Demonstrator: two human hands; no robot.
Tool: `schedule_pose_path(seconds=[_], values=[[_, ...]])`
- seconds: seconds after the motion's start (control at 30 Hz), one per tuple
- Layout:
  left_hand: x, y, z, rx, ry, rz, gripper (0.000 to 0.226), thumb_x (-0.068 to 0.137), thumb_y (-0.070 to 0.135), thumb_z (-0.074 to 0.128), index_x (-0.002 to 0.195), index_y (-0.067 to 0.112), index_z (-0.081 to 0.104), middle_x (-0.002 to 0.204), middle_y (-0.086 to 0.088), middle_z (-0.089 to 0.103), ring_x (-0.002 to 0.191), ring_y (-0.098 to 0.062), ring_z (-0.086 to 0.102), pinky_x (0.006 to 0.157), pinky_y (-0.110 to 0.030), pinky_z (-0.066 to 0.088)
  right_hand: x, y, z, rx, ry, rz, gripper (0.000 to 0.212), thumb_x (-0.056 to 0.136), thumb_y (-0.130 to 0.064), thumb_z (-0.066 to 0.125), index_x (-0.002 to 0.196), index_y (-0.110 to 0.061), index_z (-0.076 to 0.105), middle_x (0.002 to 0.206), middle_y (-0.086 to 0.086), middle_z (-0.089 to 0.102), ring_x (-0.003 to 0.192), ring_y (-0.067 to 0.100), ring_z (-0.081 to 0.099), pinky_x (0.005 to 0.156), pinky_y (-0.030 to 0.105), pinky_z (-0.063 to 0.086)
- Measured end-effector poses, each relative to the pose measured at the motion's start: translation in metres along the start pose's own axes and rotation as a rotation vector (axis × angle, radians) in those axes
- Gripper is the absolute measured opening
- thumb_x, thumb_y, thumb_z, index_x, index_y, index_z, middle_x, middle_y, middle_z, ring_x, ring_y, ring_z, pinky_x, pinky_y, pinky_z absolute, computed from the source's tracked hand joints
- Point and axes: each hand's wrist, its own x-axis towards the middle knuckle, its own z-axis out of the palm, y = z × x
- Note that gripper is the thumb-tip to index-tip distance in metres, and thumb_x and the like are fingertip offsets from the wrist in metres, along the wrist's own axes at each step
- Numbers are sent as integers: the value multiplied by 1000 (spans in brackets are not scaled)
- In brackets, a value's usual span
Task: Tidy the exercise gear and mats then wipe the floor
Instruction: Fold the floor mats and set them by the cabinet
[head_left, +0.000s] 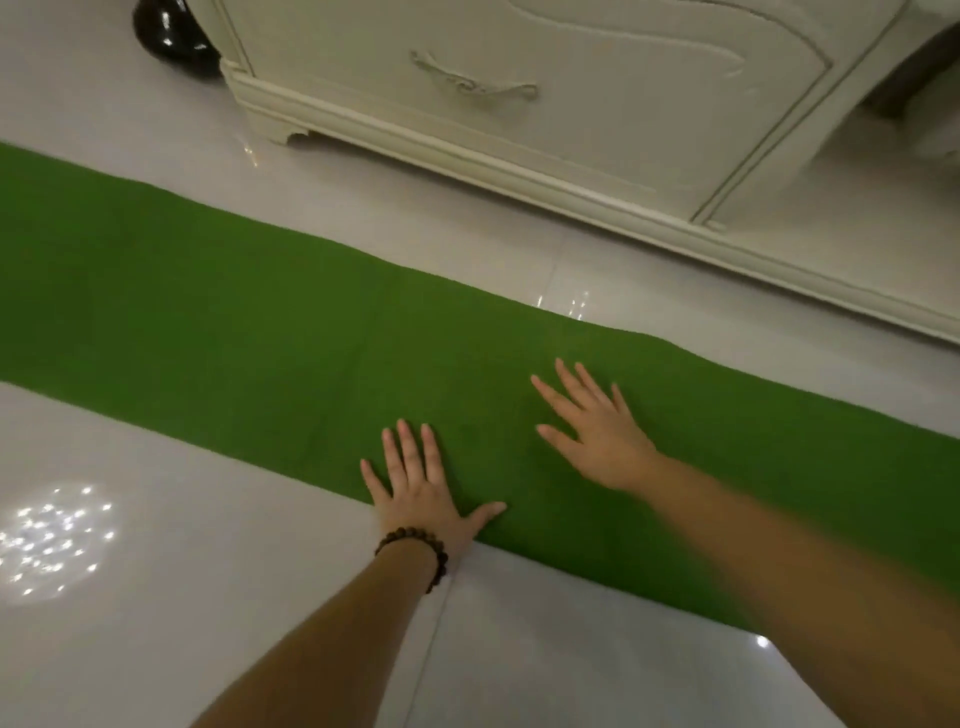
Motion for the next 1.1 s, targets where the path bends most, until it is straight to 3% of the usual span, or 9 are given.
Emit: schedule_pose_path(seconds=[0.07, 0.17, 0.27, 0.37, 0.5, 0.67, 0.77, 0.9, 1.1], values=[[-16, 28, -3, -30, 48, 15, 124, 66, 94, 16, 147, 10, -25, 156, -17, -26, 143, -35, -23, 113, -64, 0, -73, 52, 9, -75, 14, 78, 59, 90, -63, 12, 141, -49, -15, 153, -8, -28, 142, 16, -25, 113, 50, -13], [-58, 112, 8, -75, 95, 223, 117, 73, 89, 20, 147, 12, -27, 155, -17, -29, 142, -34, -28, 114, -62, -8, -146, 111, 32, -121, 24, 250, 61, 88, -64, 5, 143, -45, -14, 154, -4, -28, 141, 19, -27, 115, 53, -9], [-102, 204, 39, -35, -8, 422, 110, 77, 86, 25, 147, 20, -28, 153, -12, -34, 141, -32, -31, 111, -65, -11, -179, 144, 66, -100, 74, 339, 61, 87, -59, -5, 145, -41, -13, 155, -2, -26, 141, 21, -26, 116, 56, -5], [-117, 254, 70, 42, -96, 391, 108, 72, 89, 25, 146, 30, -29, 150, -8, -41, 138, -34, -35, 105, -71, -15, -198, 169, 101, -41, 107, 334, 63, 88, -61, -3, 147, -41, -7, 154, -5, -24, 144, 21, -22, 116, 54, -6], [-112, 264, 89, 102, -72, 302, 114, 64, 95, 24, 139, 35, -38, 146, -6, -47, 135, -35, -40, 103, -72, -15, -244, 232, 141, -41, 237, 461, 59, 90, -66, 1, 145, -47, -8, 156, -10, -13, 146, 18, -14, 114, 52, -11], [-110, 270, 85, 135, -122, 266, 116, 64, 95, 29, 134, 37, -42, 145, -4, -48, 136, -35, -38, 105, -72, -10, -331, 322, 168, 77, 345, 828, 59, 92, -59, 6, 147, -40, 3, 160, -1, 8, 147, 24, 3, 117, 54, 2], [-110, 271, 82, 149, -135, 244, 114, 63, 94, 31, 127, 39, -46, 143, -3, -50, 137, -35, -37, 106, -73, -7, -345, 344, 167, 195, 357, 998, 54, 97, -54, 11, 148, -38, -1, 161, 3, 3, 147, 24, -1, 116, 57, -1], [-111, 273, 81, 176, -147, 228, 114, 62, 95, 31, 123, 40, -49, 142, -2, -51, 137, -34, -36, 107, -72, -6, -359, 356, 174, 240, 367, 950, 59, 95, -55, 7, 151, -35, 4, 160, 2, -1, 147, 24, -5, 114, 49, -10], [-113, 274, 84, 189, -105, 229, 113, 61, 95, 29, 123, 41, -48, 147, -2, -46, 139, -33, -35, 108, -71, -5, -394, 376, 176, 418, 340, 1150, 63, 96, -58, 15, 150, -35, -8, 159, 4, -15, 146, 24, -15, 117, 51, -4]])
